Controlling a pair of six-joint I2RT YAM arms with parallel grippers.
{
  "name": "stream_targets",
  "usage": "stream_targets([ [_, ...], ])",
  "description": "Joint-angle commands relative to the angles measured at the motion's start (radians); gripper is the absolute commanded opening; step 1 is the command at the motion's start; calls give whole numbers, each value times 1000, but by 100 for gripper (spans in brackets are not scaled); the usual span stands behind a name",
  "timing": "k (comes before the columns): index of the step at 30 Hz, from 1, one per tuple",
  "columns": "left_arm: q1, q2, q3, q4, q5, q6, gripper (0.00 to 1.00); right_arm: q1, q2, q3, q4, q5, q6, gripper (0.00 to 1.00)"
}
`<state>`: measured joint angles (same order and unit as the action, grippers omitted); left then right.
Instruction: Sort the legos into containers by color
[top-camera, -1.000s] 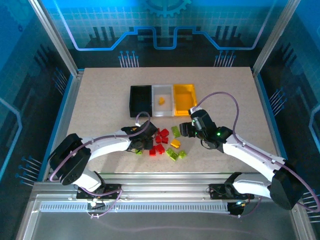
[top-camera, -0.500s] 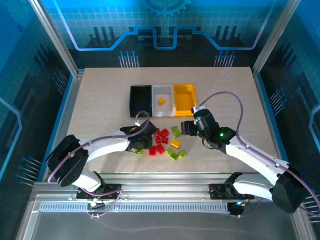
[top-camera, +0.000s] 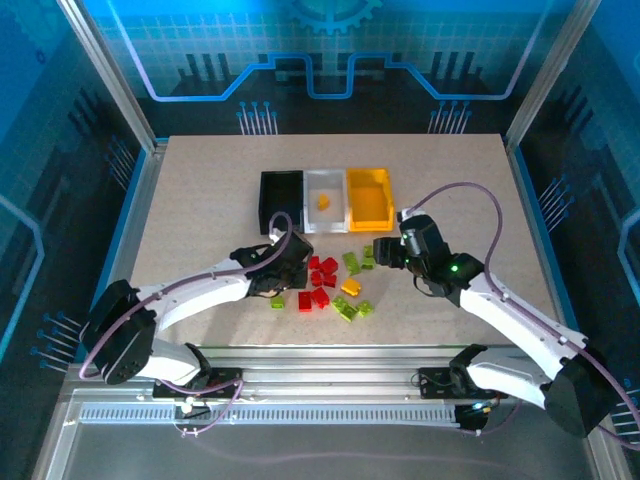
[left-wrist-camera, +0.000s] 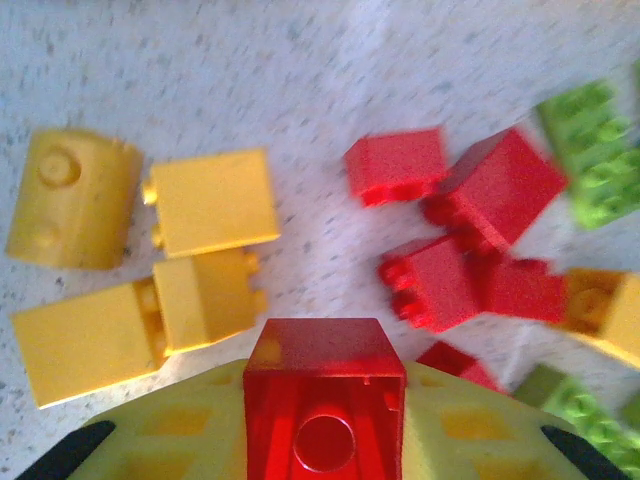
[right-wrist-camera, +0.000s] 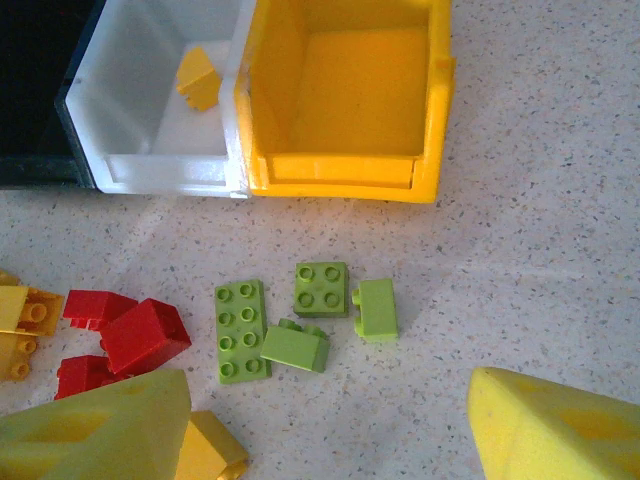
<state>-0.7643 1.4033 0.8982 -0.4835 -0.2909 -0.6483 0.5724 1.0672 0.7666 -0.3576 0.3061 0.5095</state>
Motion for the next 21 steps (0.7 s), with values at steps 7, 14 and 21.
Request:
stream_targets([
  [7,79,62,253,-9,-65,120,29,-22,-35,3,-25,2,34,75],
  [14,262,170,322,97,-67,117,30,-22,-37,-2,-35,-3,33,75],
  [21,339,324,438,155,-74,99,31,-24,-35,-10,-43,-6,36,74],
])
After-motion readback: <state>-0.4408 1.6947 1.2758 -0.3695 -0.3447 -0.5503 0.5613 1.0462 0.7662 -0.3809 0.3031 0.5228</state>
